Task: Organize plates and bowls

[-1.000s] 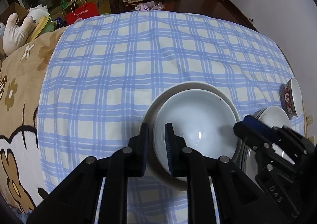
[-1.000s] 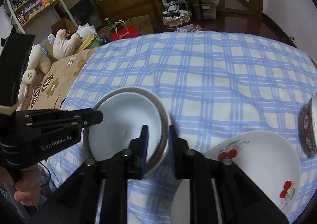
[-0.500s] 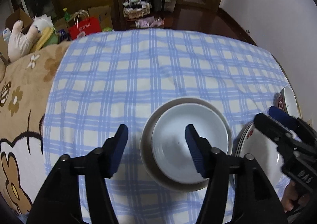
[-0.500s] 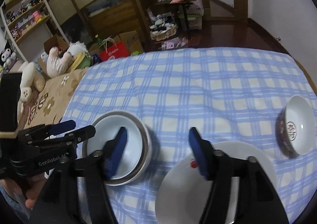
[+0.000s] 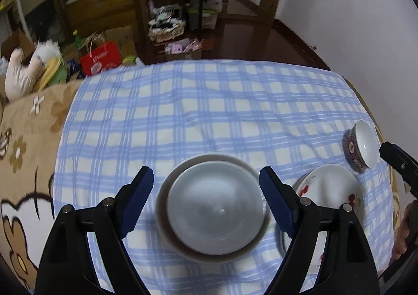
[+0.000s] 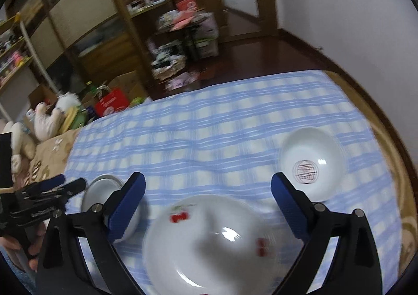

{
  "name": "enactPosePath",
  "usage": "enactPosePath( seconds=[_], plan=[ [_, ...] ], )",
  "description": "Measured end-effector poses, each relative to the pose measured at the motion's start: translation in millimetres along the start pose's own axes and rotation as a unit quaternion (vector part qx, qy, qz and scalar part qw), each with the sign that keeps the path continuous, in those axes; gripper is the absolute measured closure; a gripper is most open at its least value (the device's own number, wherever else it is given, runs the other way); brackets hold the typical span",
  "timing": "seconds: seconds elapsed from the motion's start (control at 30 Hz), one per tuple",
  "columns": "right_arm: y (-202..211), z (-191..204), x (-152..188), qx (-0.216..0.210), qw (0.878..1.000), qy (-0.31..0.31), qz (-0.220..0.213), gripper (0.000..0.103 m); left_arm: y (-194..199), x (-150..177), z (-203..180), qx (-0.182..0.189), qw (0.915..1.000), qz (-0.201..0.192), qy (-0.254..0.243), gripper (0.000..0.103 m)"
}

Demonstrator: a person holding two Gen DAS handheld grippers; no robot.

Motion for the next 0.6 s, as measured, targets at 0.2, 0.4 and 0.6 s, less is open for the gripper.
enactPosePath(
  seconds=[0.2, 0.4, 0.6],
  plan=[
    [23.1, -39.4, -4.0, 0.027, 0.999, -0.029, -0.014, 0.002, 23.6, -12.9, -30.0, 0.043, 0.9987, -0.027, -0.004, 0.021],
    [43.9, -70.6, -8.1, 0.044, 0.997, -0.050, -0.038, 0.002, 38.0, -30.8, -71.4, 0.055, 0.9970, -0.049, -0.023, 0.021],
    [52.8, -87.0, -16.1, 0.066, 0.995, -0.045, -0.054, 0.002, 41.4, -47.3, -116.8, 0.068, 0.9951, -0.057, -0.043, 0.021]
  ],
)
Point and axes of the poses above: each gripper's, at about its wrist camera, not at the fingertips, and y roughly against the way its jaws point, z to its left, x to its underside, the point moved 2 cm from there along -y, roughly the way its jaws point, and after that the axes turned 9 degrees about -x, right-handed, at the moved point
